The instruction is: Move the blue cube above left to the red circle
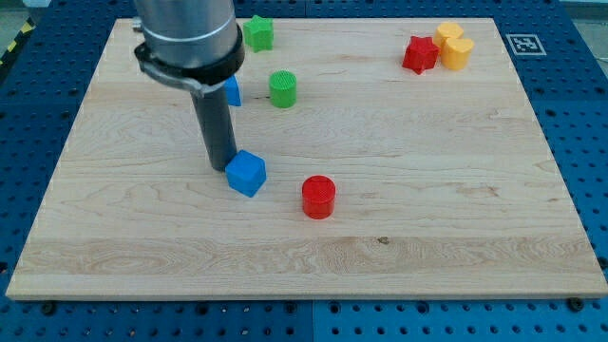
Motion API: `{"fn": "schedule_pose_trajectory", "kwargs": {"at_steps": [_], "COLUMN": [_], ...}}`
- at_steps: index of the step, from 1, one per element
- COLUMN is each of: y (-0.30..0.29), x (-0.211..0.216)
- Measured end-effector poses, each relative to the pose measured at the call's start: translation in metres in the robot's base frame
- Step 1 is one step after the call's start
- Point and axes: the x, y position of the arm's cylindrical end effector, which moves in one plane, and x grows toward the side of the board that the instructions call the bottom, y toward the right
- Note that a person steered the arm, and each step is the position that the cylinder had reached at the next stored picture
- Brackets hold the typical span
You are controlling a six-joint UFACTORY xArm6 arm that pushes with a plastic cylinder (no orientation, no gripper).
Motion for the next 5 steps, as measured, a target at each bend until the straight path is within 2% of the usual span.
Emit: {"fn": "schedule_pose_trajectory", "kwargs": {"at_steps": [1,3,5], "y": [-0.01,-0.02,0.035], "x": [0.021,0.03,0.03]}}
